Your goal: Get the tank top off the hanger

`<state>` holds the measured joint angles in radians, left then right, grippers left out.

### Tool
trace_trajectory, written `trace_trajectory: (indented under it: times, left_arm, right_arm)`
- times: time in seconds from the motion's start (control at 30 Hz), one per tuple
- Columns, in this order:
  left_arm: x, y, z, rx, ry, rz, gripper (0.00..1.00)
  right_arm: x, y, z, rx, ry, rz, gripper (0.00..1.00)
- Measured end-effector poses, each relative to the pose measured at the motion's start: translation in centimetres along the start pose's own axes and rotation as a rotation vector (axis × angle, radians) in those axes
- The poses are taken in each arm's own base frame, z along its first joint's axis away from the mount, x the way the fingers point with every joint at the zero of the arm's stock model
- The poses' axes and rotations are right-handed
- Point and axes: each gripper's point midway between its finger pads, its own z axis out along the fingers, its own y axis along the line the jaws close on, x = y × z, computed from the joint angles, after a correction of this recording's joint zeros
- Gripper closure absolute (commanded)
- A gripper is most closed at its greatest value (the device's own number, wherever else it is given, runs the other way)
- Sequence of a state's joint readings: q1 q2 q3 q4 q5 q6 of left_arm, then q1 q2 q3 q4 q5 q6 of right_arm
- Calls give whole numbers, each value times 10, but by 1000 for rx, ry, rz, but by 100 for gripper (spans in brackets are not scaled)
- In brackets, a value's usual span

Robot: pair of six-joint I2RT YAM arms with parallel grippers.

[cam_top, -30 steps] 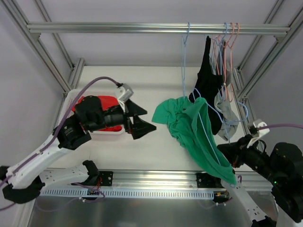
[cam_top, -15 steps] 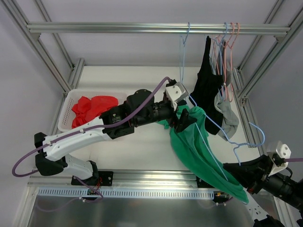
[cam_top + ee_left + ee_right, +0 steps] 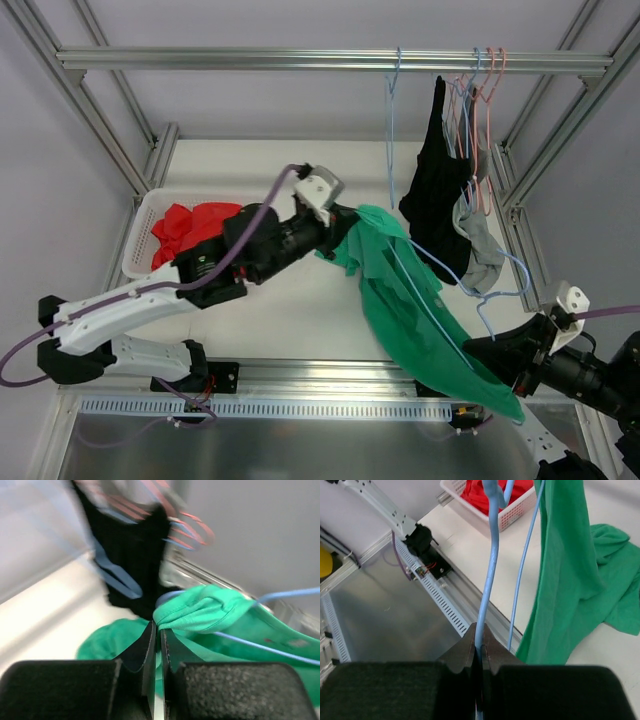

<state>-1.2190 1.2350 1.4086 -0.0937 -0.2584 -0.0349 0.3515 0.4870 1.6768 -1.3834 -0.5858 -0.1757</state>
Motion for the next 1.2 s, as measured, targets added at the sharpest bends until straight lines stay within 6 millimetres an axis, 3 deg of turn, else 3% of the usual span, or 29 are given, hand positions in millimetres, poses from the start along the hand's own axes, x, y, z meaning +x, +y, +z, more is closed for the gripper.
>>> trace_trajectory:
  times: [0.13,0.27,0.37,0.47,0.6,0.73,0.8,0.9,0.97,1.07,1.13,1.2]
  left_arm:
    - [-24,58,-58,-265,-110,-74,100]
    - [-51,105,-124,-470,-247,-168,100]
    - [-63,121,-156,-521,-313,-212,100]
    - [-57,114,-164,-445,-320,-205,100]
    - [-24,69,-159,-156,-264,-144,100]
    - [12,7,-145,177,-164,-105,100]
    - [39,-23,-127,311,-71,-106,100]
    - [103,-58,-95,437,124,-140,100]
    - [156,-71,-82,458,266,-164,100]
    - [230,-76,-86,441,461,-188,100]
    - [249,-71,-90,394,501,-200,100]
    - [246,-58,-88,310,481,-205,100]
  right_arm:
    - [9,5,11,-93,64,4,99]
    - [8,26,17,-276,66,-45,100]
    - [-8,48,16,-435,-1,-135,100]
    - [-33,56,20,-508,-123,-221,100]
    - [-72,38,45,-442,-305,-251,100]
    - [-131,4,81,-351,-554,-177,100]
    - [-158,-14,95,-319,-670,-117,100]
    - [-189,-50,111,-230,-860,-34,100]
    - [-196,-72,113,-147,-955,-10,100]
    - [-198,-86,99,-38,-1040,-48,100]
    - [-195,-87,86,24,-1025,-70,99]
    - [-198,-79,70,71,-974,-90,100]
